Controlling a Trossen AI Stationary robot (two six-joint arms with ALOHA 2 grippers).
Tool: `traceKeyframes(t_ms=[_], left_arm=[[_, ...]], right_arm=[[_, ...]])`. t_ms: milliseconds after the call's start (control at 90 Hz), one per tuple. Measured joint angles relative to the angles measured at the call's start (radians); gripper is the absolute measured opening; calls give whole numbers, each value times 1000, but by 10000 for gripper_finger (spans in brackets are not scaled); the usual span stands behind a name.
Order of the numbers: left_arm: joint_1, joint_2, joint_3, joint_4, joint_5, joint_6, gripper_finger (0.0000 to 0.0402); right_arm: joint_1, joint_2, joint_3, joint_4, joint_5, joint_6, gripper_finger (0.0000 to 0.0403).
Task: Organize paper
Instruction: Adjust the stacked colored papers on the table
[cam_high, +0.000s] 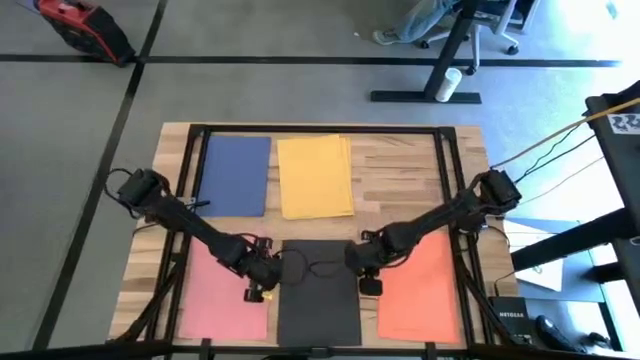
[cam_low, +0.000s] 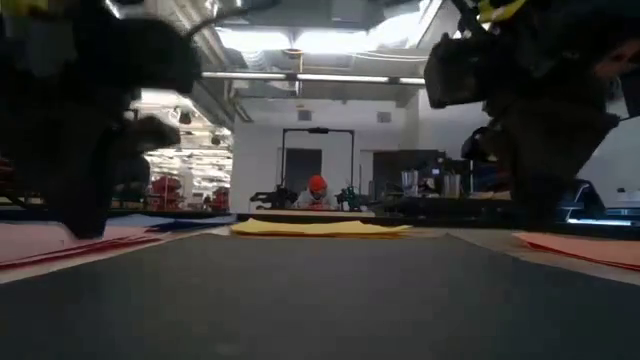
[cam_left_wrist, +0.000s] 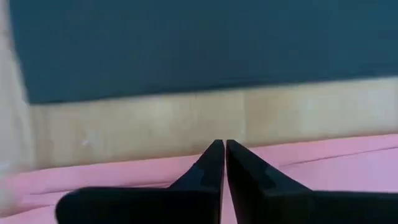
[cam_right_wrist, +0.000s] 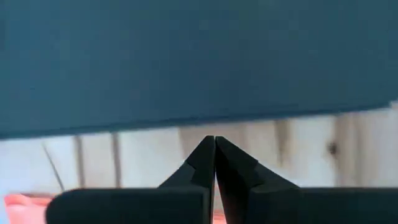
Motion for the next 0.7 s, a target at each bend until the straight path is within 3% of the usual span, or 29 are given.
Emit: traceKeyframes(t_ms=[411,700], left_arm=[[3,20,0,63,4,-12,1],[22,21,0,89,16,-6,1]], right_arm=[[14,93,3,72,-63,52,0],[11,97,11,96,-49,35,0]])
